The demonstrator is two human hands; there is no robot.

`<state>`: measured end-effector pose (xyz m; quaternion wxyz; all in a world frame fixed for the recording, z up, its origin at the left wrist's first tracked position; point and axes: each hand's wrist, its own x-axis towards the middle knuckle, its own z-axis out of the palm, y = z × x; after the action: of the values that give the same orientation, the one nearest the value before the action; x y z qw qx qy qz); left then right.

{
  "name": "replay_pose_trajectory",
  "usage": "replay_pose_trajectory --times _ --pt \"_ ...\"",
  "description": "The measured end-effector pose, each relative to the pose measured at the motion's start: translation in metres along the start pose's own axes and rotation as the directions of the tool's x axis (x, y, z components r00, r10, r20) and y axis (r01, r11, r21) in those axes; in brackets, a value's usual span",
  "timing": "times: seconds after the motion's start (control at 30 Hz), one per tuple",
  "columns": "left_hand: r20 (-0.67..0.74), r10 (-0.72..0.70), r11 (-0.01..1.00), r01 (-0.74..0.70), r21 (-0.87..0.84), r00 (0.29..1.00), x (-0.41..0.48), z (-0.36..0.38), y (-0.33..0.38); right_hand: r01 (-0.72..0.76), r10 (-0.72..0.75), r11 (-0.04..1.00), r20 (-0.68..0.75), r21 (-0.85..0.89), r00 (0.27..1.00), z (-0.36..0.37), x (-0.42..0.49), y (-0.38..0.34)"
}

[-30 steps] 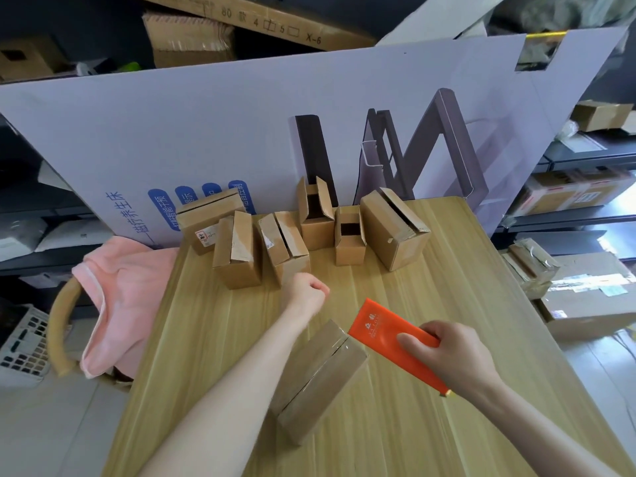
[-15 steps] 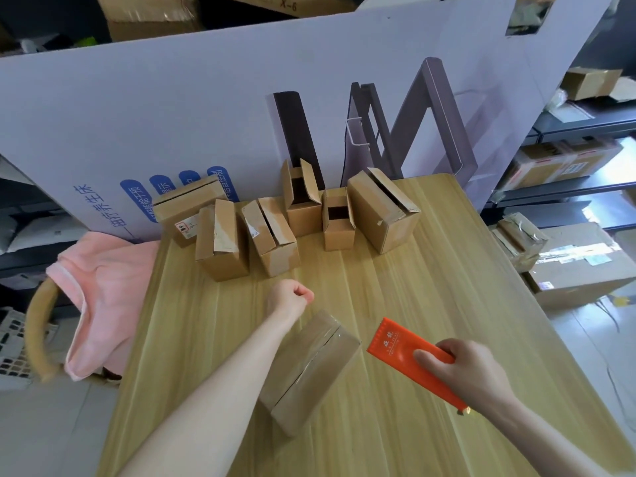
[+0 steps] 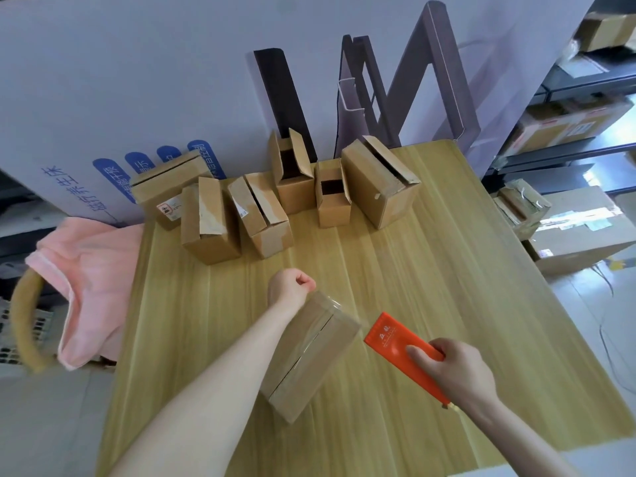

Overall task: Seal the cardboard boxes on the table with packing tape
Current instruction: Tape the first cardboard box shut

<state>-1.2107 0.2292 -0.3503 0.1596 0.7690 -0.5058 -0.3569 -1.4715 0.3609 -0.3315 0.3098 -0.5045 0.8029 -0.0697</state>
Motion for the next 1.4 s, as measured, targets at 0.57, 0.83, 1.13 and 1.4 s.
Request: replay_pose_trajectory --times 0.57,0.83,1.13,1.4 --pt "-0.010 -0.039 0.993 0.038 -0.116 0.999 -0.004 0.019 -0.037 -0.005 0.003 0.989 -0.013 -0.148 1.000 0.008 0.007 -0.021" --pt "0.029 0.055 0.998 -0.056 0.013 0.998 -0.029 0.034 -0.043 0.049 -0.074 0.950 -0.068 -0.308 0.995 0.001 0.019 -0.041" --pt "-0.096 -0.068 0.987 0.053 -0.148 0.993 -0.047 0.049 -0.032 0.152 -0.257 0.823 -0.119 -0.548 0.959 -0.010 0.039 -0.077" --pt "-0.111 -0.228 0.917 0.175 -0.359 0.967 -0.051 0.057 -0.027 0.092 -0.145 0.908 -0.100 -0.410 0.984 0.002 0.051 -0.069"
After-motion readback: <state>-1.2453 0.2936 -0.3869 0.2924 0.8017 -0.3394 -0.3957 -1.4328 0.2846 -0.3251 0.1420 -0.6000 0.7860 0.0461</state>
